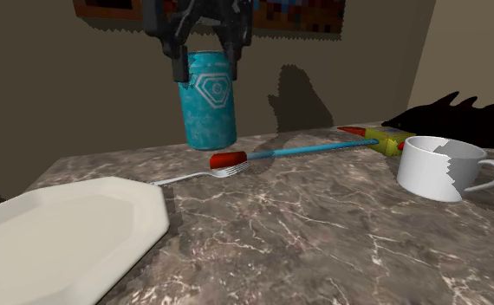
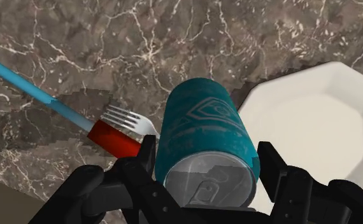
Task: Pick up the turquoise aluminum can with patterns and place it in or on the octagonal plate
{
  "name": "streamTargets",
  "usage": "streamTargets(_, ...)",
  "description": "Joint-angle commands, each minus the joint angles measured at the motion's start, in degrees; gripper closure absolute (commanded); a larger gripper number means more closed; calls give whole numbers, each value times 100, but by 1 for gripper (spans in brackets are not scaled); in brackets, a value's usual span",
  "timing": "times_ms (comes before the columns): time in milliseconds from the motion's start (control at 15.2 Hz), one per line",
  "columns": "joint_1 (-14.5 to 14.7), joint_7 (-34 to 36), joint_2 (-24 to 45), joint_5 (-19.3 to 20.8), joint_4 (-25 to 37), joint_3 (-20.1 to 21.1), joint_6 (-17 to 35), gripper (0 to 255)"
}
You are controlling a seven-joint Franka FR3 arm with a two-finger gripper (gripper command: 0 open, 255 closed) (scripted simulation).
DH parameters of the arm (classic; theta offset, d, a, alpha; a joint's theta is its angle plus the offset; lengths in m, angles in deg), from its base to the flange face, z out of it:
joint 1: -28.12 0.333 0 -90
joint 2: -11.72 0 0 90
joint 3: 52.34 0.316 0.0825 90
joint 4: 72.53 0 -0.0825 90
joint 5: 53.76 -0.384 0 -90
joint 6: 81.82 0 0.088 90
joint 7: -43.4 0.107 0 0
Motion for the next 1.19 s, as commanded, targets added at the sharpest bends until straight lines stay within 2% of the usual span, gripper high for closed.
streamTargets(0,117,264,26,-10,80,136,-47,255)
streamTargets(528,600,1258,595,-76,875,650,-261,255)
streamTargets(792,845,1733,1026,-80,1484,875,-431,255)
streamTargets(858,957,1940,1254,-73,1813,967,-528,255)
streamTargets(1122,963,1936,1166,-71,1382,964,-185,255)
